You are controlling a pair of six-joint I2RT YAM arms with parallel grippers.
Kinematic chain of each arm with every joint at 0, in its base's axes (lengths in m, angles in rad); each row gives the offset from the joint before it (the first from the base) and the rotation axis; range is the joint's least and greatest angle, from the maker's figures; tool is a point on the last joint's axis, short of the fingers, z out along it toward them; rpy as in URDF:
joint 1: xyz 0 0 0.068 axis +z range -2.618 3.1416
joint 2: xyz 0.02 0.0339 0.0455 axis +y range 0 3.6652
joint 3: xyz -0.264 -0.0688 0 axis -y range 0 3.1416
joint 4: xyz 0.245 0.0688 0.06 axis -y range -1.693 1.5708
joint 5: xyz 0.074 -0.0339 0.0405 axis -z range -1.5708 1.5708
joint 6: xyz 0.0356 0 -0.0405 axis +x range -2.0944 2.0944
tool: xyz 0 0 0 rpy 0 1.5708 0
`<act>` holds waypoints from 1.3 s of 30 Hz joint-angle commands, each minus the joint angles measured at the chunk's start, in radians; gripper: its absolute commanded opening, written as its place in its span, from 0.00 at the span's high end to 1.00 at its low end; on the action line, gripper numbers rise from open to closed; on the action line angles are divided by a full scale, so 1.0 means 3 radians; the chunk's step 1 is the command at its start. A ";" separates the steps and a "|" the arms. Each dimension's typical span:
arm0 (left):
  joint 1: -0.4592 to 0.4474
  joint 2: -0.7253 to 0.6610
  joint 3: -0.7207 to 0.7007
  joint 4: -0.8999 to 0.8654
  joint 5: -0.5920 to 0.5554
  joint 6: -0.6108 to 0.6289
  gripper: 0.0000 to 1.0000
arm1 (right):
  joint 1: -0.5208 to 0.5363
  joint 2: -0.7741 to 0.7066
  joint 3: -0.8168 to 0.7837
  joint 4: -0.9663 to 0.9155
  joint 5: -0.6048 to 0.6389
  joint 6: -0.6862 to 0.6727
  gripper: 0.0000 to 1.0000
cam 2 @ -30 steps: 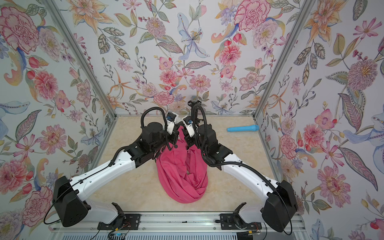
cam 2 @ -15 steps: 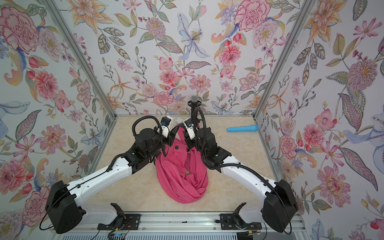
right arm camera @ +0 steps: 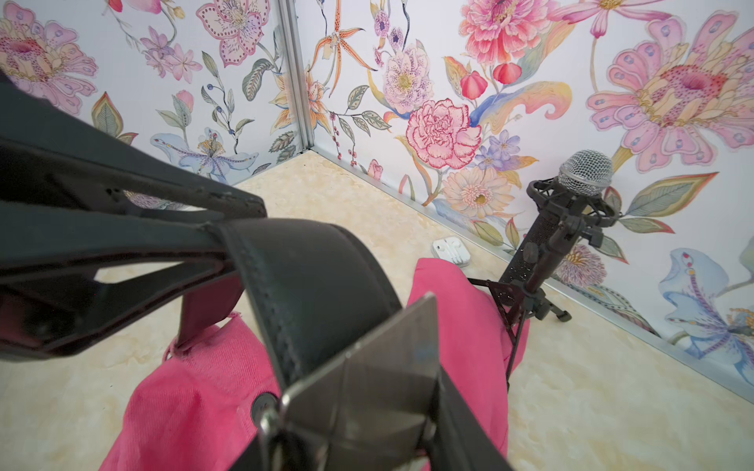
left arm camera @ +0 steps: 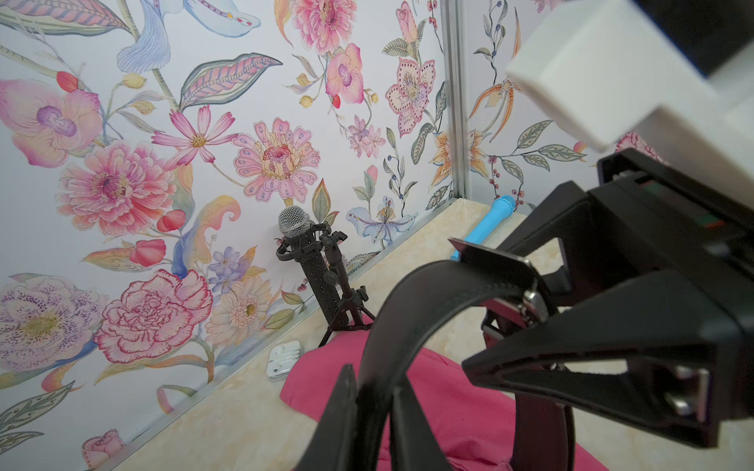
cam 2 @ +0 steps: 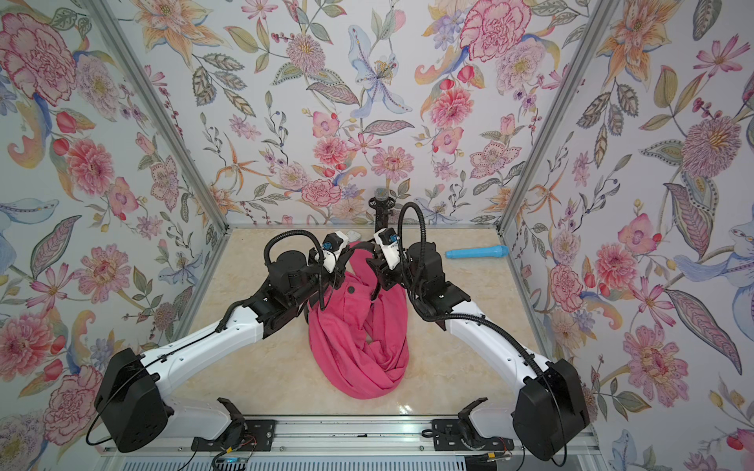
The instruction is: Remove the belt from the trousers
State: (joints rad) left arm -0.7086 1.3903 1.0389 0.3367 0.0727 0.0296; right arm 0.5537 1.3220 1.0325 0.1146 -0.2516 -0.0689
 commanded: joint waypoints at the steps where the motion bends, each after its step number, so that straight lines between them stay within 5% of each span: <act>1: 0.0042 0.0080 0.0149 0.0033 0.0042 0.0044 0.70 | -0.0013 -0.0089 0.0059 0.0027 -0.0422 0.0108 1.00; 4: 0.0040 0.0113 0.0157 0.0044 0.0037 0.0068 0.55 | -0.0025 -0.0106 0.0046 0.0021 -0.0488 0.0097 1.00; 7: 0.0041 0.0149 0.0214 -0.0004 0.0091 0.0116 0.57 | -0.0034 -0.0102 0.0058 -0.0020 -0.0521 0.0061 1.00; 9: 0.0040 0.0174 0.0256 -0.0059 0.0183 0.0139 0.63 | -0.0037 -0.0096 0.0070 -0.0043 -0.0541 0.0055 1.00; 13: 0.0041 0.0155 0.0266 -0.0094 0.0242 0.0127 0.96 | -0.0044 -0.0075 0.0119 -0.0068 -0.0621 0.0080 1.00; 15: 0.0042 0.0113 0.0264 -0.0102 0.0194 0.0111 1.00 | -0.0041 -0.0075 0.0161 -0.0108 -0.0618 0.0118 0.98; 18: 0.0034 0.0080 0.0371 -0.0270 0.0009 0.0065 1.00 | -0.0013 -0.0111 0.0262 -0.0270 -0.0357 0.0227 0.54; 20: 0.0021 0.0112 0.0517 -0.0495 -0.0123 0.0063 1.00 | 0.0033 -0.0152 0.0362 -0.0458 -0.0094 0.0236 0.40; 28: -0.0081 0.0229 0.0738 -0.0812 -0.0640 0.0021 1.00 | 0.0192 -0.0139 0.0687 -0.1013 0.0526 0.0344 0.28; 34: -0.0122 0.0284 0.0820 -0.0885 -0.0696 -0.0051 1.00 | 0.0262 0.0013 0.0900 -0.1155 0.0664 0.0328 0.35; 39: -0.0138 0.0282 0.0830 -0.0913 -0.0660 -0.0083 1.00 | 0.0296 0.0153 0.1030 -0.1180 0.0685 0.0207 0.29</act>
State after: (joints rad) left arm -0.7383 1.4811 1.2404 0.0402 -0.1127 0.0399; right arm 0.6350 1.3468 1.3071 -0.2077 -0.0700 0.0109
